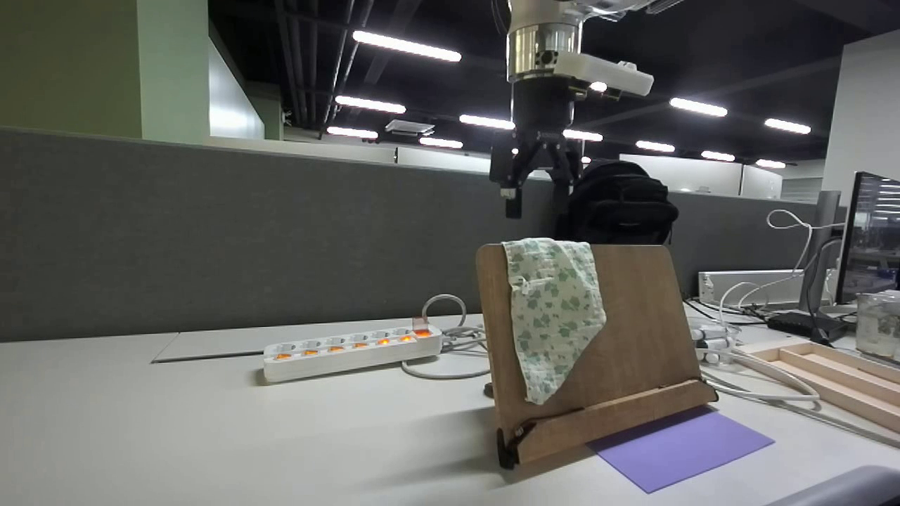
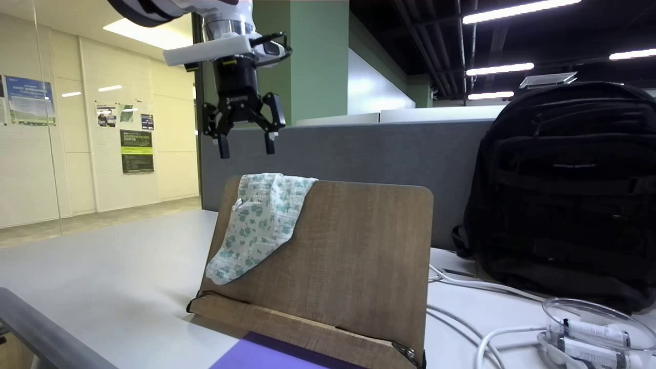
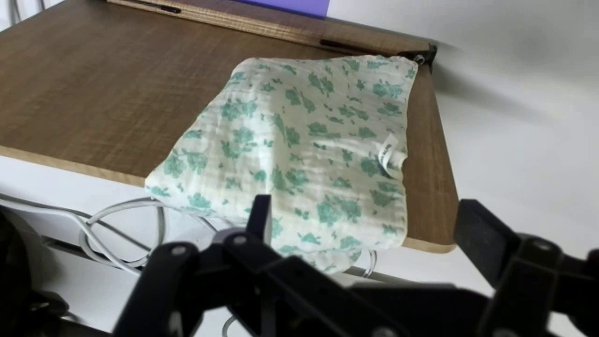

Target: Remove the white and green cloth from the wooden board

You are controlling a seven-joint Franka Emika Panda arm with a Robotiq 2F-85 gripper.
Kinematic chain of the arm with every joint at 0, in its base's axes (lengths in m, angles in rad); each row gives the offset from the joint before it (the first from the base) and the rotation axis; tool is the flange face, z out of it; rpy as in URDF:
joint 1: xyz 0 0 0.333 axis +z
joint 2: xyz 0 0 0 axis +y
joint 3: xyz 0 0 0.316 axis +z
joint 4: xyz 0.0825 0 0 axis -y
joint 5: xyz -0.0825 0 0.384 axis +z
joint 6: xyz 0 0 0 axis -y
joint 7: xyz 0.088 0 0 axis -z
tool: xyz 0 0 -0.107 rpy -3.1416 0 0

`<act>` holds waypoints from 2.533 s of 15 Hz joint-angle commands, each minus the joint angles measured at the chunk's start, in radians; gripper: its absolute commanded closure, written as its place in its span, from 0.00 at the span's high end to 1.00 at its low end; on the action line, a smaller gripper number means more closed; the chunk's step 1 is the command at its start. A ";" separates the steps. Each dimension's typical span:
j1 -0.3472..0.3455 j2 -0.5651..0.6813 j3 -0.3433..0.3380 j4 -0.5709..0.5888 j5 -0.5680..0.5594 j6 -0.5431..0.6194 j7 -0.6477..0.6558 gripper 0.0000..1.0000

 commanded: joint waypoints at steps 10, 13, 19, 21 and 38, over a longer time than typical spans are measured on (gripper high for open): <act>-0.024 0.088 -0.077 0.021 0.009 0.057 -0.049 0.75; -0.025 0.103 -0.078 0.019 0.007 0.072 -0.046 0.64; -0.022 0.107 -0.074 0.012 0.011 0.084 -0.050 0.20; -0.018 0.098 -0.071 0.009 0.013 0.085 -0.057 0.08; 0.211 0.079 0.095 0.064 0.092 0.107 -0.237 0.00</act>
